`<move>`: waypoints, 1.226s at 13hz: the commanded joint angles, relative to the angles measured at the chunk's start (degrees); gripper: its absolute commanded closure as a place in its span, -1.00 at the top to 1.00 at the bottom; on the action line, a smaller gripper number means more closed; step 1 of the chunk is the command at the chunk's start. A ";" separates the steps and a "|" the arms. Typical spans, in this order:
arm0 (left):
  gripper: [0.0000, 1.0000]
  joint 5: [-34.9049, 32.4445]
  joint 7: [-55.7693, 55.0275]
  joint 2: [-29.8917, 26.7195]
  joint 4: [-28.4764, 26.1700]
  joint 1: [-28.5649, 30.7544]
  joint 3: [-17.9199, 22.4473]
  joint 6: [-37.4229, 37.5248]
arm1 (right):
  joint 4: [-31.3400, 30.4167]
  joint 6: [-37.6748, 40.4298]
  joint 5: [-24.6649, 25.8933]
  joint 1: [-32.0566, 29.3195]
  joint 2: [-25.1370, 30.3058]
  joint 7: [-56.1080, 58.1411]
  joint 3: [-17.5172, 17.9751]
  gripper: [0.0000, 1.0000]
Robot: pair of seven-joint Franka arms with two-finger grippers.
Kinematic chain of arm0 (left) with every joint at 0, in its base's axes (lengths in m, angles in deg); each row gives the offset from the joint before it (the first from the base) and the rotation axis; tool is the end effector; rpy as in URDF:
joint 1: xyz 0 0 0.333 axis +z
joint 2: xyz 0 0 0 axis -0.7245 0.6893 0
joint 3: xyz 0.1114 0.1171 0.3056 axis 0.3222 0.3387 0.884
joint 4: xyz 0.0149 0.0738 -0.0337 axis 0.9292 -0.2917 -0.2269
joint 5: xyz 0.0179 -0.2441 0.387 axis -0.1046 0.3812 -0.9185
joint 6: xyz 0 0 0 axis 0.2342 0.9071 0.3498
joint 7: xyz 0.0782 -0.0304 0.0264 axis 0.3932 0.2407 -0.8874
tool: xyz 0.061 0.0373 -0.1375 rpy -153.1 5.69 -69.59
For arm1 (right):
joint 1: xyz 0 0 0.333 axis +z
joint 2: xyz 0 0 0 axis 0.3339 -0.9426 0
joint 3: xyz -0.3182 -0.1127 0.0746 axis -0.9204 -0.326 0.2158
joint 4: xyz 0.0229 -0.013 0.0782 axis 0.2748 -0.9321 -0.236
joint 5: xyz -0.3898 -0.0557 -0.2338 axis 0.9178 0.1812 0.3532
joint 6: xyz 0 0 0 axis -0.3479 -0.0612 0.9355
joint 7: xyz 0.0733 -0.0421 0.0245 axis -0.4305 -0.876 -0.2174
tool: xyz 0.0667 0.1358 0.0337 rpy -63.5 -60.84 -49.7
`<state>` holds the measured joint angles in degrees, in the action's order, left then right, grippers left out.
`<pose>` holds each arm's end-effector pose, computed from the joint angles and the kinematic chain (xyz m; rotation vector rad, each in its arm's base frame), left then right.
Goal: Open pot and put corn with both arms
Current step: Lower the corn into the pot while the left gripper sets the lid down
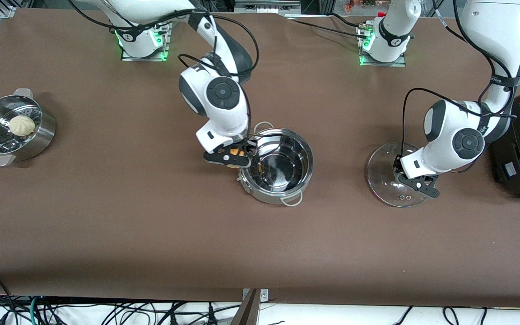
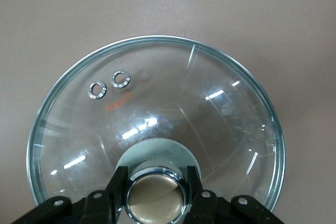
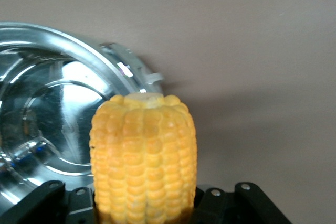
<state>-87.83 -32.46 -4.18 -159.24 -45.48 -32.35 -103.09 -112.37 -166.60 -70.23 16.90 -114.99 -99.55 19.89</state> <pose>0.6461 -0.0225 0.1702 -3.0326 0.7117 0.1573 0.6107 0.5258 0.2835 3.1254 -0.2602 0.0181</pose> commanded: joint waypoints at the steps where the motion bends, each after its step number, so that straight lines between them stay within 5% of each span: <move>1: -0.92 -1.59 0.84 -2.69 -2.31 0.99 -0.99 -1.42 | 10.26 1.45 1.06 2.62 -6.65 -3.77 -0.46 -0.67; 9: -0.81 -1.59 2.24 -0.58 -4.42 1.87 -0.99 -4.86 | 15.38 -6.80 0.80 3.94 -14.04 -7.19 -0.46 -0.71; 10: -0.38 -1.59 2.24 -0.49 -4.42 1.87 -0.99 -4.86 | 15.38 -8.38 0.80 3.94 -14.75 -7.72 -0.37 -0.72; 11: 0.45 -1.59 2.24 -0.49 -4.42 1.87 -1.08 -4.86 | 15.38 -8.75 0.80 4.03 -15.19 -7.64 -0.37 -0.72; 12: 0.92 -1.59 2.24 -0.57 -4.34 1.87 -1.08 -4.86 | 15.38 -9.10 0.97 4.03 -15.98 -7.64 -0.46 -0.72; 16: 1.00 -1.59 2.24 -0.84 -4.25 1.87 -1.17 -4.42 | 15.30 -11.82 1.93 4.82 -18.70 -7.46 -0.81 -0.72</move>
<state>-87.83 -30.97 -4.03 -163.00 -44.59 -32.68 -107.43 -99.81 -177.87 -70.08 20.72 -131.30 -105.65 19.77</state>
